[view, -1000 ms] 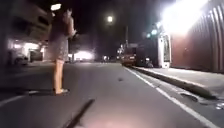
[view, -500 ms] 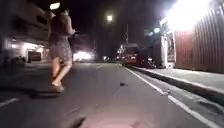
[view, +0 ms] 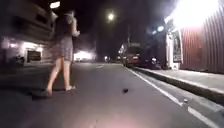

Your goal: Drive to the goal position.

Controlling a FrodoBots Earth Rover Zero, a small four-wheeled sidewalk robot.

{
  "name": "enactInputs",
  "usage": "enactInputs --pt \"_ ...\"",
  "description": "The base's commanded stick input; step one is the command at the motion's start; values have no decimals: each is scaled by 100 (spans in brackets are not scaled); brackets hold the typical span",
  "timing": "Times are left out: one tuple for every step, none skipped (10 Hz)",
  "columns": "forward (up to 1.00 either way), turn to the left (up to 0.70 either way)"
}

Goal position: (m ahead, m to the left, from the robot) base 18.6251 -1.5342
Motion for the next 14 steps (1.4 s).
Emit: enactInputs --pt "100 0" --pt "100 0" --pt "100 0" --pt "100 0" --pt "100 0" --pt "100 0" --pt "100 0" --pt "100 0" --pt "100 0" --pt "100 0" --pt "100 0" --pt "100 0" --pt "100 0" --pt "100 0"
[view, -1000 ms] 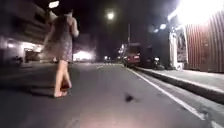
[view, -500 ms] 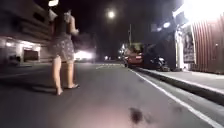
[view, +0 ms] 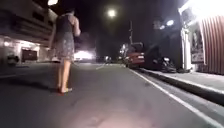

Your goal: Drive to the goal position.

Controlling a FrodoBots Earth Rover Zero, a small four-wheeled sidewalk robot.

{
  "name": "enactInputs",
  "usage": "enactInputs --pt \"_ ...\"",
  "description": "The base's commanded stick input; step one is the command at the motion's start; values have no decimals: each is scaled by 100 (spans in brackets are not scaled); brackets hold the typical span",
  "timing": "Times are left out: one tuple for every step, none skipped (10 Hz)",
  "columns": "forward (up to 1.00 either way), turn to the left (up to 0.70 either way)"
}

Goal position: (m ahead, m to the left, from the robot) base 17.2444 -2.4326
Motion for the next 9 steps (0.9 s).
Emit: enactInputs --pt "100 0" --pt "100 0" --pt "100 0" --pt "100 0" --pt "100 0" --pt "100 0" --pt "100 0" --pt "100 0" --pt "100 0"
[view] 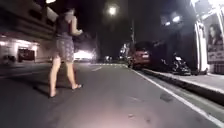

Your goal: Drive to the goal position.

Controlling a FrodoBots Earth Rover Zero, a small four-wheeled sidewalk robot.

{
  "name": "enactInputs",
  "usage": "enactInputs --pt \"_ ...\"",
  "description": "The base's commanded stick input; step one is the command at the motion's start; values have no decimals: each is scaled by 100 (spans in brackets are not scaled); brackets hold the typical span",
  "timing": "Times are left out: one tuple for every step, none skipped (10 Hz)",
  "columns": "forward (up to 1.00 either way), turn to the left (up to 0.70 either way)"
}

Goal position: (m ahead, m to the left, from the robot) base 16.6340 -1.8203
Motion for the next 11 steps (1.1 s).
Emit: enactInputs --pt "100 0" --pt "100 0" --pt "100 0" --pt "100 0" --pt "100 0" --pt "100 0" --pt "100 0" --pt "100 -26" --pt "100 -40" --pt "100 -40" --pt "100 0"
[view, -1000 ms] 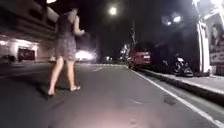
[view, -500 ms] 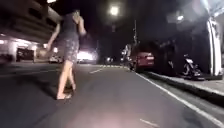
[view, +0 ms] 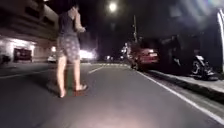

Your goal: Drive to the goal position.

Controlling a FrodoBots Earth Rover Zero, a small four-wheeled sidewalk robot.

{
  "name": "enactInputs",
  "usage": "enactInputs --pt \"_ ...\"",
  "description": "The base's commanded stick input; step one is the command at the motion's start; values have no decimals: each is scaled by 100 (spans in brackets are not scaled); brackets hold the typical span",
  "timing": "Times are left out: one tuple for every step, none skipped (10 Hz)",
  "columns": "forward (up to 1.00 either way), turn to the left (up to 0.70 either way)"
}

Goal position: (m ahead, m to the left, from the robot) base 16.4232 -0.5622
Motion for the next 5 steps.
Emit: enactInputs --pt "100 0" --pt "100 0" --pt "100 0" --pt "100 0" --pt "100 0"
